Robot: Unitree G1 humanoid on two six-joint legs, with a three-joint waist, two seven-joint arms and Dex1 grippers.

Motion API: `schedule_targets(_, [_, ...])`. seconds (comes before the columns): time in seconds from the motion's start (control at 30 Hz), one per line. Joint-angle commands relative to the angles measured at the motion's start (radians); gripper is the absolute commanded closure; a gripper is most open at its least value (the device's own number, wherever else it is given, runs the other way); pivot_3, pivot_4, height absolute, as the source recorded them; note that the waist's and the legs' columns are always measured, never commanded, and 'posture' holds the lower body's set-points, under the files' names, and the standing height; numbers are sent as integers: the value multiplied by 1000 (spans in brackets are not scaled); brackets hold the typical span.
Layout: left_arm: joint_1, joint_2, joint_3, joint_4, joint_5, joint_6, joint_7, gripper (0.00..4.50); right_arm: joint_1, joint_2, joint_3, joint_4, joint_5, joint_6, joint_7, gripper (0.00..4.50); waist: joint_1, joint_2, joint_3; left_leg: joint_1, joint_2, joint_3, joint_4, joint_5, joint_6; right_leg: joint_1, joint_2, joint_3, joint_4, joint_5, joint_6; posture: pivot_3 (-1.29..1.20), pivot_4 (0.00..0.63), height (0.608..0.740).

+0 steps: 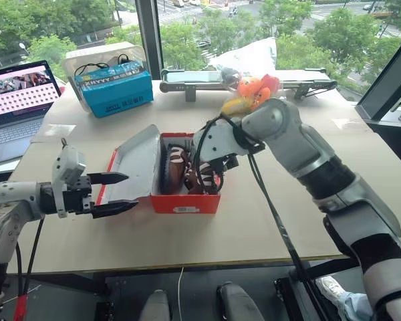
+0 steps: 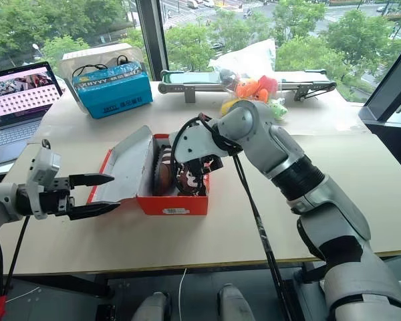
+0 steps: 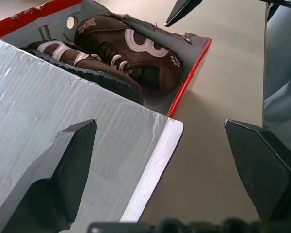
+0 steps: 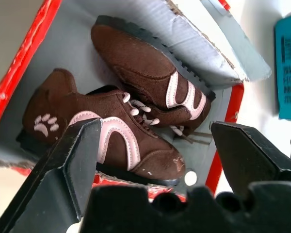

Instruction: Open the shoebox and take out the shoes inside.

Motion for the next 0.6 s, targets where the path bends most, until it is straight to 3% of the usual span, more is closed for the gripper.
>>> schedule_targets(0.03, [-5, -3, 12, -12, 1, -19, -2, 0, -44, 36, -41, 32, -9, -22, -2, 275, 0, 0, 0, 0, 0, 0, 0, 0, 0, 0, 0, 0, 0, 0, 0, 0, 150, 701])
schedule_targets(0.1, [0, -6, 13, -19, 0, -19, 3, 0, -73, 78, -86, 86, -6, 80, -53, 275, 0, 0, 0, 0, 0, 0, 0, 0, 0, 0, 0, 0, 0, 0, 0, 0, 150, 701])
schedule_targets(0.27, [9, -9, 15, -26, 1, -18, 10, 0, -141, 211, -273, 206, 86, 556, -212, 275, 1, 0, 0, 0, 0, 0, 2, 0, 0, -3, 0, 0, 7, 1, -7, 0, 150, 701])
schedule_targets(0.6, [1, -20, -11, -28, 5, -21, 12, 0, -25, 323, -390, 7, 176, 1103, -406, 275, 0, 0, 0, -2, 0, -1, 1, 0, 0, -9, 0, 0, 15, 0, -12, 0, 150, 701])
